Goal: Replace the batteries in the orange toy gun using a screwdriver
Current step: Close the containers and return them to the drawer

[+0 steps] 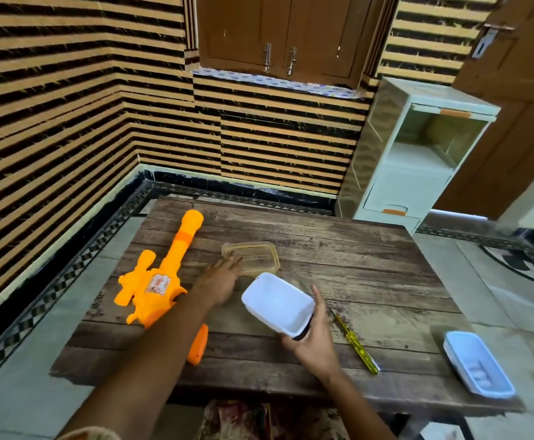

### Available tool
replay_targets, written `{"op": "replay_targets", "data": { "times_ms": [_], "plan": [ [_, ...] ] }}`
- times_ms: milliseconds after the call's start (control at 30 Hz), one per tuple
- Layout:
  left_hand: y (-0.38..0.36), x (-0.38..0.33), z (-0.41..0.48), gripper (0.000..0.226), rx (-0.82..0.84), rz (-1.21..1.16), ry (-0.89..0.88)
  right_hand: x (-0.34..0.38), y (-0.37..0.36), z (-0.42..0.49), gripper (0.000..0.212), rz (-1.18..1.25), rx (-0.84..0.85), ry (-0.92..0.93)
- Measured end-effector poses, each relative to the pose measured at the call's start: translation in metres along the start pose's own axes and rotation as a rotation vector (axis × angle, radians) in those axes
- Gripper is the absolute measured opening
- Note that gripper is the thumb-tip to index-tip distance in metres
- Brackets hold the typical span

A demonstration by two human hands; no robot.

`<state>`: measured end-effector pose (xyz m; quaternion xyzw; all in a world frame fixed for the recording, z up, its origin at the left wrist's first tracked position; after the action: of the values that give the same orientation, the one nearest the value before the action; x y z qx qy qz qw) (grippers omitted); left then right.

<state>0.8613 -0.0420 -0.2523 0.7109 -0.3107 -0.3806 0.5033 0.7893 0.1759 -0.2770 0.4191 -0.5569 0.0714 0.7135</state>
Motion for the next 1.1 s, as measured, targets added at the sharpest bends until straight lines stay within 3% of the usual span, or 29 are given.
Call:
{"op": "replay_targets", "data": {
  "times_ms": [233, 400, 500, 567, 633, 700, 767, 900, 1000, 1100],
  "plan": [
    [0.012, -0.001, -0.003, 0.057, -0.054, 0.416, -0.122, 0.0, 0.006, 0.001, 0.094, -0.087, 0.125, 0.068],
    [0.008, -0.009, -0.011, 0.038, -0.016, 0.351, -0.153, 0.0, 0.008, -0.003, 0.096, -0.095, 0.166, 0.097],
    [0.021, -0.01, -0.019, 0.032, -0.129, 0.306, -0.12, -0.002, 0.007, -0.004, 0.099, -0.052, 0.186, 0.099],
    [0.036, -0.009, -0.025, 0.03, -0.339, 0.103, -0.132, 0.001, 0.008, -0.004, 0.108, -0.014, 0.207, 0.101],
    [0.048, -0.01, -0.031, 0.026, -0.61, -0.311, -0.189, 0.0, 0.01, -0.003, 0.127, 0.107, 0.21, 0.07],
    [0.061, -0.017, -0.035, 0.023, -0.684, -0.767, -0.166, 0.004, 0.011, -0.005, 0.135, 0.232, 0.196, 0.057],
    [0.067, -0.028, -0.034, 0.02, -0.523, -1.091, -0.114, 0.004, 0.013, -0.006, 0.126, 0.302, 0.077, 0.059],
    [0.043, -0.051, -0.036, 0.02, -0.145, -1.081, -0.073, -0.002, 0.019, -0.005, 0.086, 0.523, -0.131, 0.0],
    [0.021, -0.057, -0.041, 0.028, -0.189, -0.975, -0.039, -0.007, 0.021, -0.002, 0.033, 0.52, -0.217, -0.035],
    [0.007, -0.056, -0.045, 0.023, -0.235, -0.958, -0.017, -0.011, 0.016, 0.001, 0.04, 0.449, -0.215, -0.037]
  ]
}}
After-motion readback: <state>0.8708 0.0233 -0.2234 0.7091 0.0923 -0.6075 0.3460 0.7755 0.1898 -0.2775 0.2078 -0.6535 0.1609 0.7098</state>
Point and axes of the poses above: each hand's wrist, its own z-axis towards the middle knuckle, its own y-axis out of the back of the hand, x = y × z, the point moved 2 cm from there along z, towards the middle knuckle, and after that the axes turned 7 degrees about -z, right-handed, at the moved point
